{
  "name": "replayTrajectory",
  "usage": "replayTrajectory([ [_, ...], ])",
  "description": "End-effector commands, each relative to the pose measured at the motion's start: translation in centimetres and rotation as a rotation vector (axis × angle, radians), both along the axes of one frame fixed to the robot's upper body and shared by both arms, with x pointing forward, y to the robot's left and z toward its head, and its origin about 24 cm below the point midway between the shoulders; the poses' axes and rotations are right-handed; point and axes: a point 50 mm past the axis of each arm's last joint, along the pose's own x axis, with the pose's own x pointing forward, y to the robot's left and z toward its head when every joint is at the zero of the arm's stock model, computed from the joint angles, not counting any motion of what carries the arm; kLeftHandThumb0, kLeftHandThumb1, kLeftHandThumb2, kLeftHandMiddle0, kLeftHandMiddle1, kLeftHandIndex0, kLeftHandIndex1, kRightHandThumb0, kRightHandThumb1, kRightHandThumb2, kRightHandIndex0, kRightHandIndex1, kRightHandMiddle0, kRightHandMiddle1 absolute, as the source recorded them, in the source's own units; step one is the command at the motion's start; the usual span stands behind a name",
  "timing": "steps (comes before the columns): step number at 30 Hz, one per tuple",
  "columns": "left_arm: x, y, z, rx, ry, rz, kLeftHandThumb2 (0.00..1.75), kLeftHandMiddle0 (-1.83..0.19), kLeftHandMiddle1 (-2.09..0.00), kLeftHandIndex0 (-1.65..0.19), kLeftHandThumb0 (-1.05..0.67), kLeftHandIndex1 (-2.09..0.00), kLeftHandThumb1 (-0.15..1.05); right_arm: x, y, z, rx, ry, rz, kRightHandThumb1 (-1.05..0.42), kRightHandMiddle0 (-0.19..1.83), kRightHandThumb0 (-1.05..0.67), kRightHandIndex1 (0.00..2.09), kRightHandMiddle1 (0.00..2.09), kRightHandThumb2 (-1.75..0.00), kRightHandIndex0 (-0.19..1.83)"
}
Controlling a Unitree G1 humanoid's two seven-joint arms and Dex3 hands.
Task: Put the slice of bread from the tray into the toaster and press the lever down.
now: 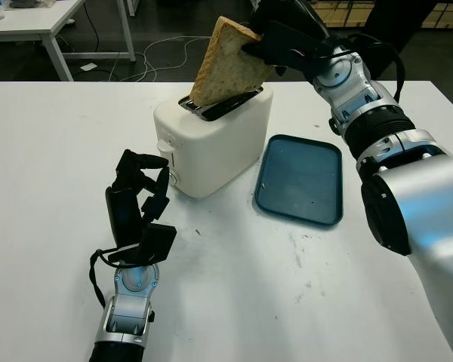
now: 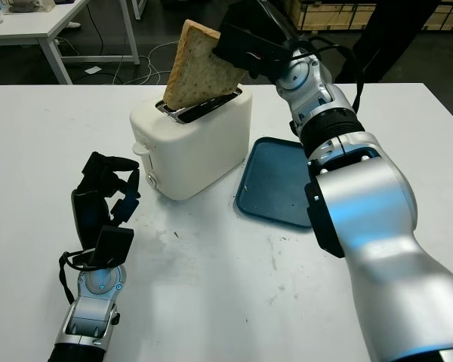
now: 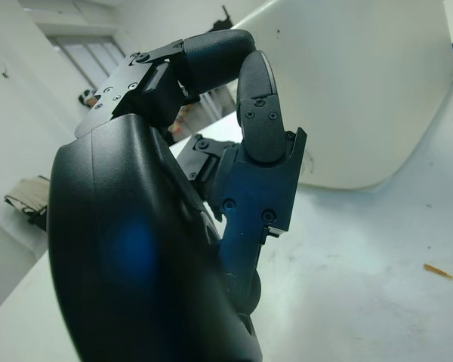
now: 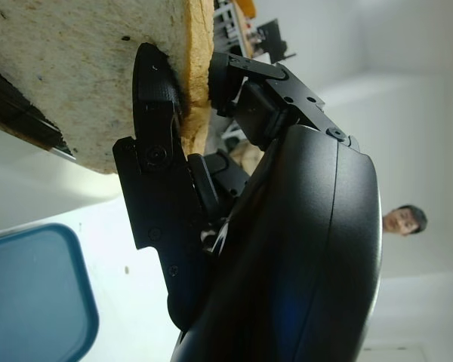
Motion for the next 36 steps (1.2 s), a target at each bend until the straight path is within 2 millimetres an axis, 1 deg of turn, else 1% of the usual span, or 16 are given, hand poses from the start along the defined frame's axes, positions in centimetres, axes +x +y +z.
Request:
replayTrajectory([
  [1,-0.2,-0.1,0.1,-0.004,-0.012,-0.003,0.39,-0.74,-1.75,-0.57,-0.48,-1.59,0.92,-0.1,-0.1,1.7,0.024,-0.049,0.009,-0.92,0.78,-0.44,1.75,1.75,-0.40,1.00],
  [9,-0.3,0.0,0.0,0.006,-0.010,0.002,0.40,-0.73,-1.75,-0.56,-0.48,-1.57,0.92,-0.2,-0.2,2.8,0.046,-0.090,0.027,-0.92,0.79,-0.45,1.75,1.75,-0.41,1.02],
  [22,-0.3,0.0,0.0,0.002,-0.011,0.008,0.39,-0.74,-1.75,-0.58,-0.48,-1.57,0.92,-0.3,0.0,2.9,0.053,-0.097,0.040,-0.92,0.80,-0.45,1.75,1.75,-0.41,1.03],
  [27,-0.3,0.0,0.1,0.006,-0.012,0.008,0.40,-0.74,-1.75,-0.57,-0.48,-1.57,0.92,-0.3,0.1,2.5,0.052,-0.086,0.045,-0.92,0.79,-0.45,1.75,1.75,-0.40,1.03],
  [36,-0.3,0.0,0.1,0.000,-0.018,0.006,0.39,-0.74,-1.75,-0.57,-0.46,-1.58,0.92,-0.1,0.4,1.4,-0.017,-0.061,0.021,-0.92,0.76,-0.44,1.75,1.75,-0.37,0.98],
])
